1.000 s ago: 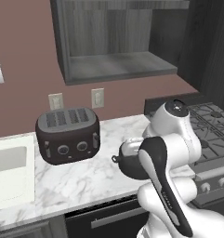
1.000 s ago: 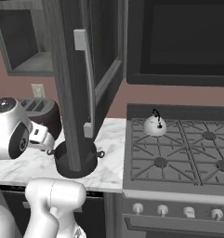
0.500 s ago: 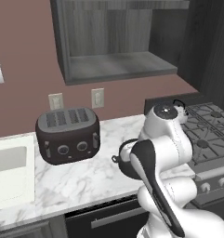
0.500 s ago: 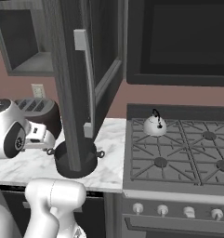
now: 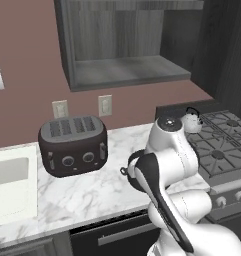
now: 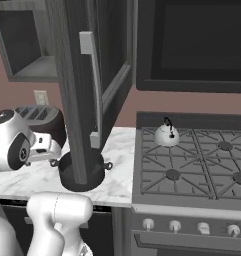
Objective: Pick the kettle from the cabinet and place it on a stove burner. Then pick the pot from the counter and place it on another stove burner. Finally, turn both burners on.
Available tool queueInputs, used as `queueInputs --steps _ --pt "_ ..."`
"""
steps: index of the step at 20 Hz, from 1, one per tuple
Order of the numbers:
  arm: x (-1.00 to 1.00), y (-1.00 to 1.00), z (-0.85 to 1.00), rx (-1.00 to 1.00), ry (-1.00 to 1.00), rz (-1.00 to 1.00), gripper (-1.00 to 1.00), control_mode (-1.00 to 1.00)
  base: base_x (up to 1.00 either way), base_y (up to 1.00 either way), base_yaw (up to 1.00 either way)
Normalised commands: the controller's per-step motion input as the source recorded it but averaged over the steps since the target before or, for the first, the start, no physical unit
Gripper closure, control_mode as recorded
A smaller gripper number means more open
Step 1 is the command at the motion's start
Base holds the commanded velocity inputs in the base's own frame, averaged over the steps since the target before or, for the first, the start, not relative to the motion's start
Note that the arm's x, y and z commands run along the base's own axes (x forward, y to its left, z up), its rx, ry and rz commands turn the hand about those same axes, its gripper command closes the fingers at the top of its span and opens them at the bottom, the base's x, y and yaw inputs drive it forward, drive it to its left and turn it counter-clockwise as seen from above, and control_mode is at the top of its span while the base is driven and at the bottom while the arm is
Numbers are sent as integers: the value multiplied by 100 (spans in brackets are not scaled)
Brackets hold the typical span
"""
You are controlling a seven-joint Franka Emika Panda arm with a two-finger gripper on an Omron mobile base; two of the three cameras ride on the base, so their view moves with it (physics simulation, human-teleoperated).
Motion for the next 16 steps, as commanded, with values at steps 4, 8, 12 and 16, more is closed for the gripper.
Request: queueInputs --steps 4,8,12,16 --pt "24 -5 -22 0 1 7 -100 -100 0 0 0" --pt "24 -11 -20 0 0 4 -100 -100 0 0 0" --pt "24 -6 -32 0 0 0 -100 -100 0 0 0" --pt "21 -1 -39 0 0 0 -100 -100 0 0 0"
